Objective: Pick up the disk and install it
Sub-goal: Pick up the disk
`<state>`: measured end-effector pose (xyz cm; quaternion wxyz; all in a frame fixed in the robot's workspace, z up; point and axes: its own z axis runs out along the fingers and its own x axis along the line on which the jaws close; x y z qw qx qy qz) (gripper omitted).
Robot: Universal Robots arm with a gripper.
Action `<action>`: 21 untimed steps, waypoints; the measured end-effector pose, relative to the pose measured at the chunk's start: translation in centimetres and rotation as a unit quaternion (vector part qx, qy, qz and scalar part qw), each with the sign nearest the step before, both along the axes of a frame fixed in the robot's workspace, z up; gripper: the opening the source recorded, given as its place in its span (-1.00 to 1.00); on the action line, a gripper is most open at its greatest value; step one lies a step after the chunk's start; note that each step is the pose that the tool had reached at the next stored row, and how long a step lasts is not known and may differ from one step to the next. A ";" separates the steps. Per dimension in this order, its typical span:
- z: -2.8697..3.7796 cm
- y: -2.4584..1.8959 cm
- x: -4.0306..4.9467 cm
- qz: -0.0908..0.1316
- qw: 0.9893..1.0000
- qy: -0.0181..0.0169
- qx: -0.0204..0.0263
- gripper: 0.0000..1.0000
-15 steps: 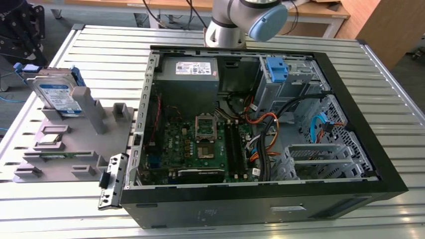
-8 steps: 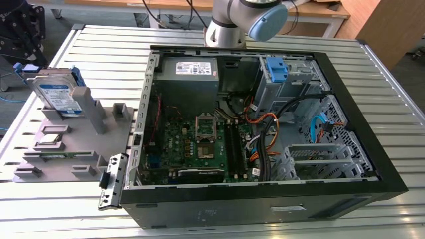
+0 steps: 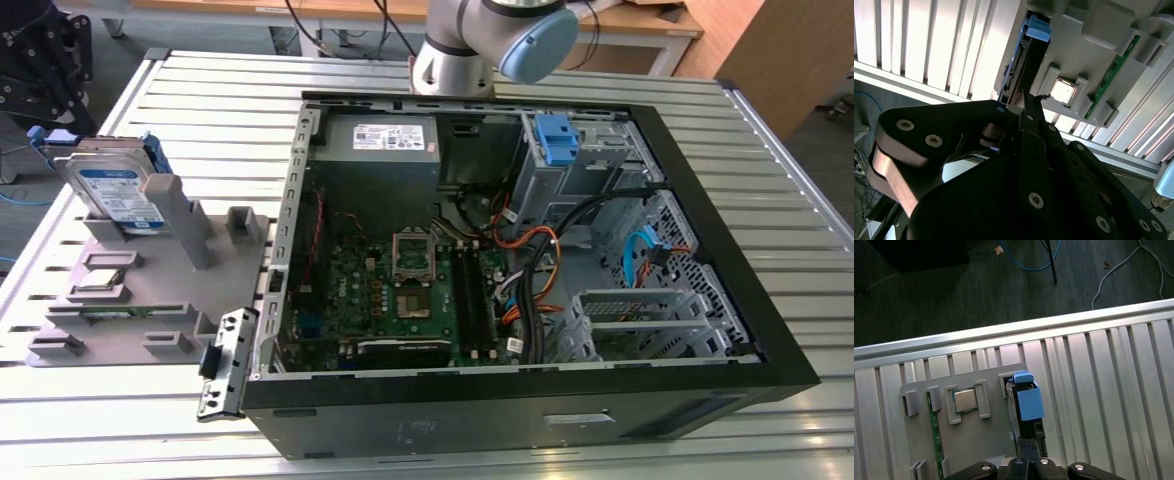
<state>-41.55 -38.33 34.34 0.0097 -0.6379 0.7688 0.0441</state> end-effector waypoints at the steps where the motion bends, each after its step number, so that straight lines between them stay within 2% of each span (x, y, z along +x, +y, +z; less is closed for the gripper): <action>1: -0.01 0.00 0.00 0.000 1.000 0.000 0.000 -0.79; 3: -0.02 0.00 0.00 0.000 1.000 0.000 0.000 -0.77; 4: -0.02 0.00 0.00 0.000 1.000 0.000 0.000 -0.66; 5: -0.02 0.00 0.00 0.000 1.000 0.000 0.000 -0.66; 6: -0.02 0.00 0.00 0.000 1.000 0.000 0.000 -0.53; 7: -0.02 0.00 0.00 0.000 1.000 0.000 0.000 -0.53; 9: -0.03 0.00 0.00 0.000 1.000 0.000 0.000 -0.29; 10: -0.03 0.00 0.00 0.000 1.000 0.000 0.000 -0.29; 12: -0.03 0.00 0.00 0.000 1.000 0.000 0.000 -0.07; 15: -0.04 0.00 0.00 0.000 1.000 0.000 0.000 0.05; 16: -0.04 0.00 0.00 0.000 1.000 0.000 0.000 0.18; 18: -0.11 0.00 -0.01 0.000 1.000 0.000 0.000 0.18; 21: -0.55 0.00 -0.01 0.001 1.000 0.000 0.000 0.18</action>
